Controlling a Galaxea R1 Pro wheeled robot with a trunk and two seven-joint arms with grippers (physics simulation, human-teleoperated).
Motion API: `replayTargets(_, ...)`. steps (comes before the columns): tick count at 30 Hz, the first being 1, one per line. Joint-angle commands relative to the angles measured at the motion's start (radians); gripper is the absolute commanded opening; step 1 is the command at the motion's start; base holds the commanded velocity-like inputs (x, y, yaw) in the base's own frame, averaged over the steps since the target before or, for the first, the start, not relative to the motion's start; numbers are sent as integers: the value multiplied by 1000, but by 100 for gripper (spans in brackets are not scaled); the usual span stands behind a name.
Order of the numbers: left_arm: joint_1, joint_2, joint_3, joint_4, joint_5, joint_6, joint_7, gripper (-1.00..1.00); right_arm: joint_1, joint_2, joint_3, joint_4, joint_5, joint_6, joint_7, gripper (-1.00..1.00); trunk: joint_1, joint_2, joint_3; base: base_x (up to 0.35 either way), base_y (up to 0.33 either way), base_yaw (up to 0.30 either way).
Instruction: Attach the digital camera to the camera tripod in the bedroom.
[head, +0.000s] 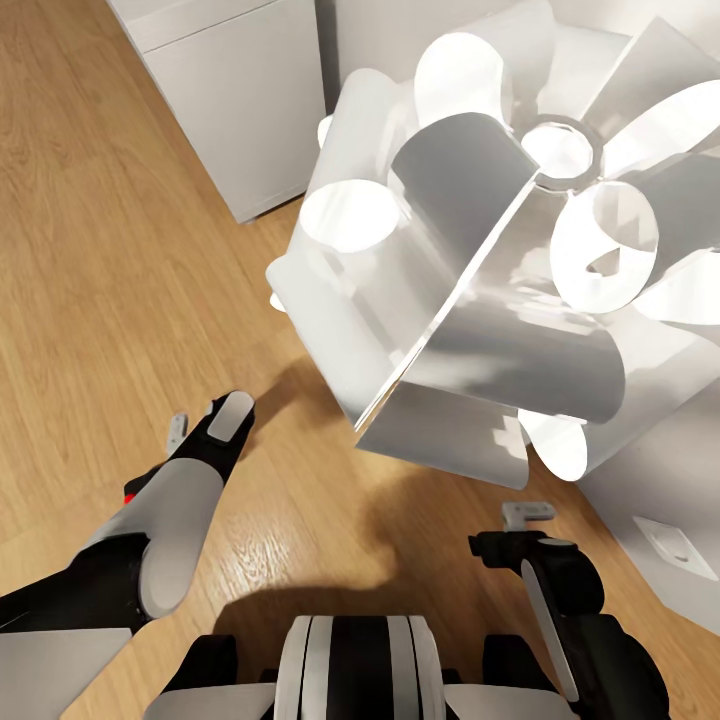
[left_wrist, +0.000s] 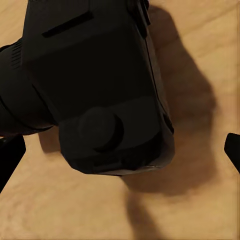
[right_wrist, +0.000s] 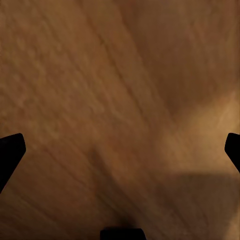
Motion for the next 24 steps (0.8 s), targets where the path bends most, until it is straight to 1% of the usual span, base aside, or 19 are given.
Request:
replayTargets(1, 0, 0, 4, -1, 1, -4, -2, 100, 0, 0, 0, -1, 5, 5, 0, 100, 0, 0, 0, 0, 0, 0)
replayTargets(12, 0, 3, 4, 16, 0, -4, -18, 100, 0, 0, 0, -1, 5, 5, 0, 100, 0, 0, 0, 0, 0, 0)
replayTargets(24, 0, 6, 6, 50, 0, -4, -54, 100, 0, 0, 0, -1, 5, 5, 0, 100, 0, 0, 0, 0, 0, 0)
